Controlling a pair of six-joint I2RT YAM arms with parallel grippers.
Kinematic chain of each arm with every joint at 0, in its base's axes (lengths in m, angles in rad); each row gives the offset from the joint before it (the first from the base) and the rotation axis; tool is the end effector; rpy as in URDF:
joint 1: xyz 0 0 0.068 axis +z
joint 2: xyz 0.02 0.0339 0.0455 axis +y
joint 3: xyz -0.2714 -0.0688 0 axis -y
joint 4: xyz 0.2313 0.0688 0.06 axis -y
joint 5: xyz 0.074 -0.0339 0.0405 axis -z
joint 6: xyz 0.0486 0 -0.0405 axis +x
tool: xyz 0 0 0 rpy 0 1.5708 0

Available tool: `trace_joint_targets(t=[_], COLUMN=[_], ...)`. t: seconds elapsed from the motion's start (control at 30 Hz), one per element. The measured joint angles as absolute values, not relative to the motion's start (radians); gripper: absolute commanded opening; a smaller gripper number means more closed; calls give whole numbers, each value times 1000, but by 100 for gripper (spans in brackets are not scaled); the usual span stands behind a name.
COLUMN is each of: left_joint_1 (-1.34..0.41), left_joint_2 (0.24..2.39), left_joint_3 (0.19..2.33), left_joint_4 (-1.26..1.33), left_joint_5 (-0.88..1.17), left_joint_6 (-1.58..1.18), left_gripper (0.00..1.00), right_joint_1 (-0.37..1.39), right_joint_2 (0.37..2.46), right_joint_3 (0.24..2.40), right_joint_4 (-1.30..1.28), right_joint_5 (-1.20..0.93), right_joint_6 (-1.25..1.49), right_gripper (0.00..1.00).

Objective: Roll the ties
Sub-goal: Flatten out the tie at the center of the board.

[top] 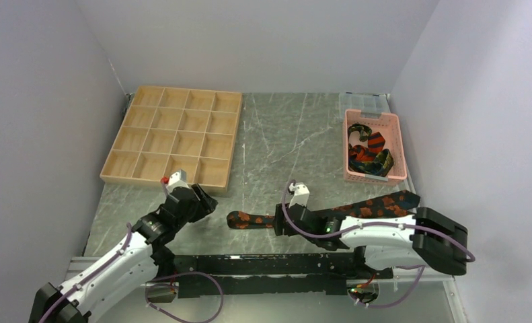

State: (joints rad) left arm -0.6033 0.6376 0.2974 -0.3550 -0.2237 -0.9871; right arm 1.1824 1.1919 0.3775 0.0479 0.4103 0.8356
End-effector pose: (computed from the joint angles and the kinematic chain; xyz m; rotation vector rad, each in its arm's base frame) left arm 0.1158 -0.0667 0.1767 -0.5603 2.2467 -0.5910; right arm 0.0965 0.1846 0.1564 -0.1980 2.3201 0.5778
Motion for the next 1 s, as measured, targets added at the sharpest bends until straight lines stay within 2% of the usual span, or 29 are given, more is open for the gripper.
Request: trace_joint_targets(t=[0.13, 0.4, 0.67, 0.83, 1.0], left_joint_1=[-602, -601, -599, -599, -607], left_joint_2=[598, 540, 436, 374, 421], left_joint_3=[297, 281, 278, 260, 259], left_joint_4=[-324, -324, -422, -450, -423], left_joint_5=[-202, -102, -65, -67, -51], left_joint_6=[-977, -976, -954, -930, -853], left_gripper=[58, 54, 54, 59, 63], right_joint_1=[1195, 1195, 1214, 1276, 1299], right_joint_2=[1163, 1449, 1598, 1607, 1557], right_joint_3=[386, 715, 761, 716, 651], right_joint_4=[39, 36, 68, 103, 154], right_joint_5=[400, 357, 298, 282, 287], right_joint_6=[776, 656, 565, 522, 516], right_gripper=[61, 54, 45, 46, 58])
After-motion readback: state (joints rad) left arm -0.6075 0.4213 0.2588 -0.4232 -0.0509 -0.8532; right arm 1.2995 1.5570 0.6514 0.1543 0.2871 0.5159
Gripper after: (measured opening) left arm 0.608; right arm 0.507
